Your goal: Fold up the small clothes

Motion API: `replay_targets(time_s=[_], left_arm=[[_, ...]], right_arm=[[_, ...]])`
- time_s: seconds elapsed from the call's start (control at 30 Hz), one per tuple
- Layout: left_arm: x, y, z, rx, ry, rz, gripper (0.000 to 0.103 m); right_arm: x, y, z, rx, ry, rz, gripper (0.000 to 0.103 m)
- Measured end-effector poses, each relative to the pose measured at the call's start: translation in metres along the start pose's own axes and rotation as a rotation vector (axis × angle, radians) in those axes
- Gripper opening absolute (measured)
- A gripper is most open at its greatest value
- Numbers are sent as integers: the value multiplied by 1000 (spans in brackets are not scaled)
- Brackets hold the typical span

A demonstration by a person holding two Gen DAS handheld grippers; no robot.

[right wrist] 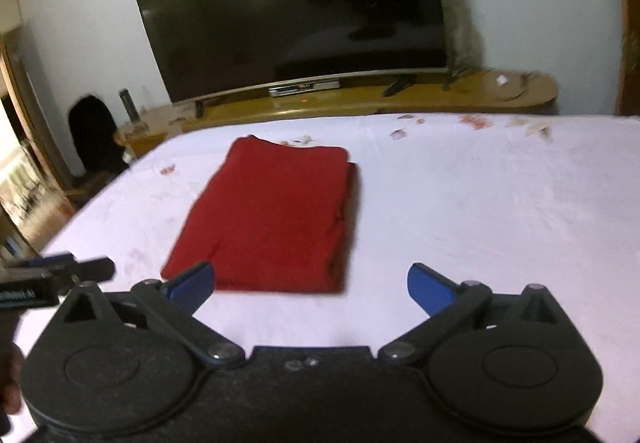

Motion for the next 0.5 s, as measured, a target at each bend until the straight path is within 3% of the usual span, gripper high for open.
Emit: replay_targets(time_s=[0.07, 0.23, 0.5], left_arm=[[-21, 10, 11, -7, 15, 33, 103], [-69, 33, 45, 9, 49, 21, 103], [-116, 54, 68, 37, 102, 25, 103]], right_arm=[[-18, 1, 15, -35, 11, 26, 102], [-61, 0, 51, -28, 42, 32, 102], [-103, -3, 75, -25, 81, 22, 102]])
Point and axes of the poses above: each gripper's, at about its wrist camera, not at the fingertips, and x roughly the way its jaws point, y to its right, z to its underside, the point moved 4 cm from there along x, roughly the way its jaws point, and after that the axes turned 12 degrees about -y, right-handed, at the moved point
